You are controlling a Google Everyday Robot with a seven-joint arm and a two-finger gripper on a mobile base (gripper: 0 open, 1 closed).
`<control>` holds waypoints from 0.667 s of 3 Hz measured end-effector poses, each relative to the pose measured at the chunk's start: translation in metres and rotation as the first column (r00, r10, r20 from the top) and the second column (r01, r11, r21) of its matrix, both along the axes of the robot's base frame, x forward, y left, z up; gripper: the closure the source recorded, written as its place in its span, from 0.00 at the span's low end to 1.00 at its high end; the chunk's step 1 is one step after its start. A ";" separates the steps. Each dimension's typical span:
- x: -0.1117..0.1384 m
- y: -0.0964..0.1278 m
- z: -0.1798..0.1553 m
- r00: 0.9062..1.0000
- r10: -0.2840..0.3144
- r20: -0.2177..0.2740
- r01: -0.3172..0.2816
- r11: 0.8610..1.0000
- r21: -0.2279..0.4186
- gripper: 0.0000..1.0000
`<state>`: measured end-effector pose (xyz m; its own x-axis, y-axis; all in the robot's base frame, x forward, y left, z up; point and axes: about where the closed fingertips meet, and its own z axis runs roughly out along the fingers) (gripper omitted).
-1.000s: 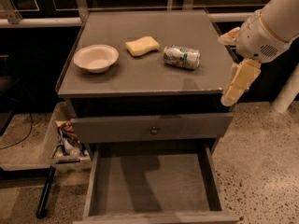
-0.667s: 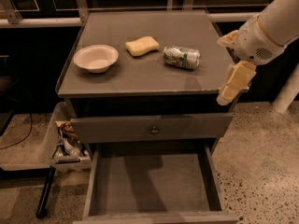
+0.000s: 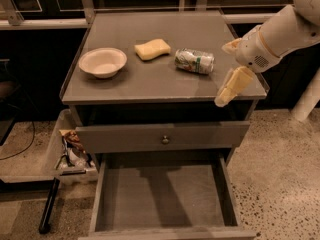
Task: Place 7up can into middle drawer
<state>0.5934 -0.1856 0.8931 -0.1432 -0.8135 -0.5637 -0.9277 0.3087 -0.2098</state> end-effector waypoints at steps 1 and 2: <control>0.020 0.002 -0.011 1.000 -0.013 0.010 0.012 0.997 0.078 0.00; 0.038 0.005 -0.006 0.998 -0.010 0.062 0.001 0.990 0.143 0.00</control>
Offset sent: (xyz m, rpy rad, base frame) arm 0.0603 0.0036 0.0056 0.2214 -0.1397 -0.0018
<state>0.6316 -0.1804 0.8870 -0.1085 -0.7232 -0.6821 -0.9123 0.3450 -0.2206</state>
